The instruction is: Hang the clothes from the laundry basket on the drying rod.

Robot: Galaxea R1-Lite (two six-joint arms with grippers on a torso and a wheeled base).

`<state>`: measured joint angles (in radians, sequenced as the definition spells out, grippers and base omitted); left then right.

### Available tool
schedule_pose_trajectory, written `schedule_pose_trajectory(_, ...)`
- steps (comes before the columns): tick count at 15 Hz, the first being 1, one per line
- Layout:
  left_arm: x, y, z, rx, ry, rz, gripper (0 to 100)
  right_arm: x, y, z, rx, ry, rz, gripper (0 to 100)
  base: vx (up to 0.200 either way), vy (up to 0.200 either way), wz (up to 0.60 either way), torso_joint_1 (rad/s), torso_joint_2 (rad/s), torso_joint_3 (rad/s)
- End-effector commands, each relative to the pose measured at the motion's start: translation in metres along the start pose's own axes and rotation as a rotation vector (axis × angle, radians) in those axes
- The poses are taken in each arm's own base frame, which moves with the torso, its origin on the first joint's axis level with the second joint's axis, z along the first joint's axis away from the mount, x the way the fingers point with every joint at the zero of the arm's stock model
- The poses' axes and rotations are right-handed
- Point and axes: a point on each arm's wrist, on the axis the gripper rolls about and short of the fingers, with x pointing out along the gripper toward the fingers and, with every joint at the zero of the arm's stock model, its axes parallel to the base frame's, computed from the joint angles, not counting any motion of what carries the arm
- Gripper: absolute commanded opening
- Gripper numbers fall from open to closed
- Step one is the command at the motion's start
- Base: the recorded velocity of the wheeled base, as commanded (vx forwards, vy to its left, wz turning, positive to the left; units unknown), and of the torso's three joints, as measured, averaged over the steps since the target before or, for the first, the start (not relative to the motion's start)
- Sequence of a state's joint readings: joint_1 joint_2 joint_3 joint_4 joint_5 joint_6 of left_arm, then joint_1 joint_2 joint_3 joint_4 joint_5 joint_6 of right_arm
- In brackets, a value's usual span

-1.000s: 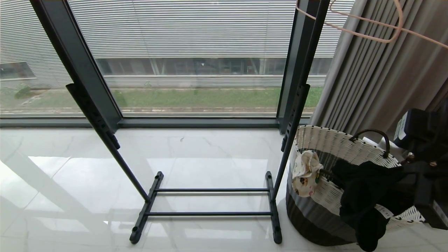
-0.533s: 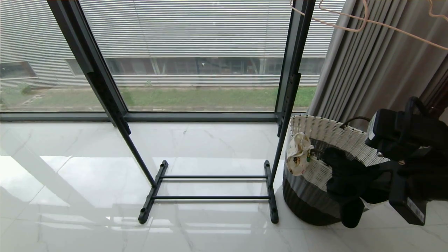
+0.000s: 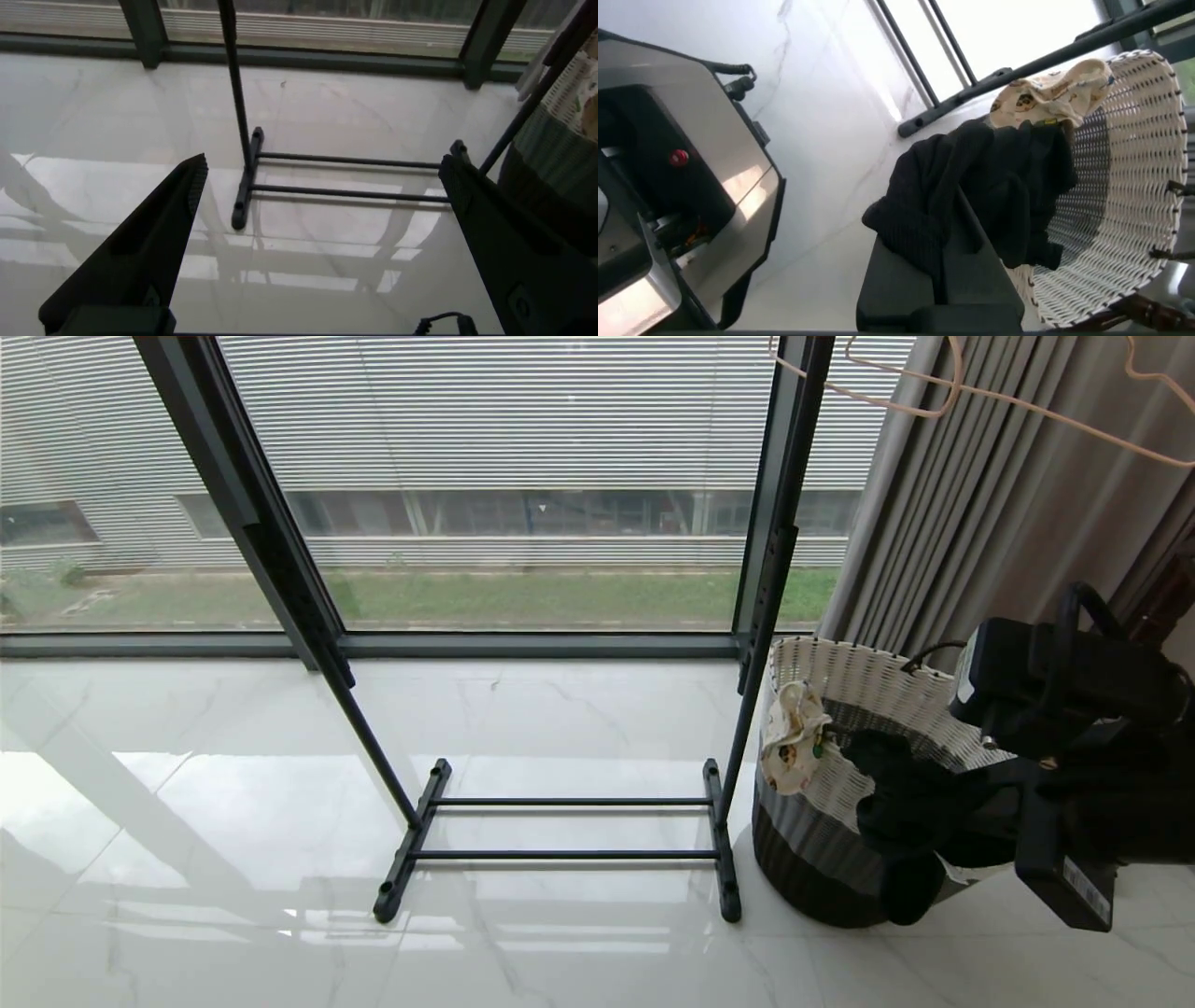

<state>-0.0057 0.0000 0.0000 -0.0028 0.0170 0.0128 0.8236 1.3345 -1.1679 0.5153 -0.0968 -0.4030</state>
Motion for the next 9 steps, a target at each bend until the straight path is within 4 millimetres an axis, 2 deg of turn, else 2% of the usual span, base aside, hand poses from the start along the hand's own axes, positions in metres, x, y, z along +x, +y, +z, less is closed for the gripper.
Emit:
schedule_pose_trajectory(1,0.0,0.0,0.0,-0.004,0.0,0.001,100,0.003,0.003,0.002,-0.009,0.0,0.015,0,0.0,0.0,0.0,0.0,0.0,0.0)
schedule_pose_trajectory(4,0.0,0.0,0.001,0.006,-0.008,-0.003,100,0.013,0.006,0.014,-0.025,-0.06,0.014,0,0.0,0.0,0.0,0.0,0.0,0.0)
schedule_pose_trajectory(5,-0.002,0.0,0.01,0.014,-0.051,-0.015,100,0.015,0.009,0.019,-0.033,-0.085,0.017,0,0.0,0.0,0.0,0.0,0.0,0.0)
schedule_pose_trajectory(6,-0.004,0.0,0.037,0.011,-0.092,-0.063,100,0.017,0.011,0.023,-0.042,-0.095,0.021,0,0.0,0.0,0.0,0.0,0.0,0.0)
schedule_pose_trajectory(7,0.0,0.001,0.067,-0.004,-0.094,-0.099,100,0.018,0.012,0.026,-0.046,-0.097,0.02,0,0.0,0.0,0.0,0.0,0.0,0.0)
schedule_pose_trajectory(8,0.006,0.001,0.088,-0.023,-0.094,-0.111,100,0.02,0.013,0.028,-0.049,-0.097,0.024,0,0.0,0.0,0.0,0.0,0.0,0.0)
schedule_pose_trajectory(9,0.03,0.0,0.127,-0.083,-0.083,-0.118,100,0.024,0.013,0.033,-0.049,-0.104,0.023,0,0.0,0.0,0.0,0.0,0.0,0.0)
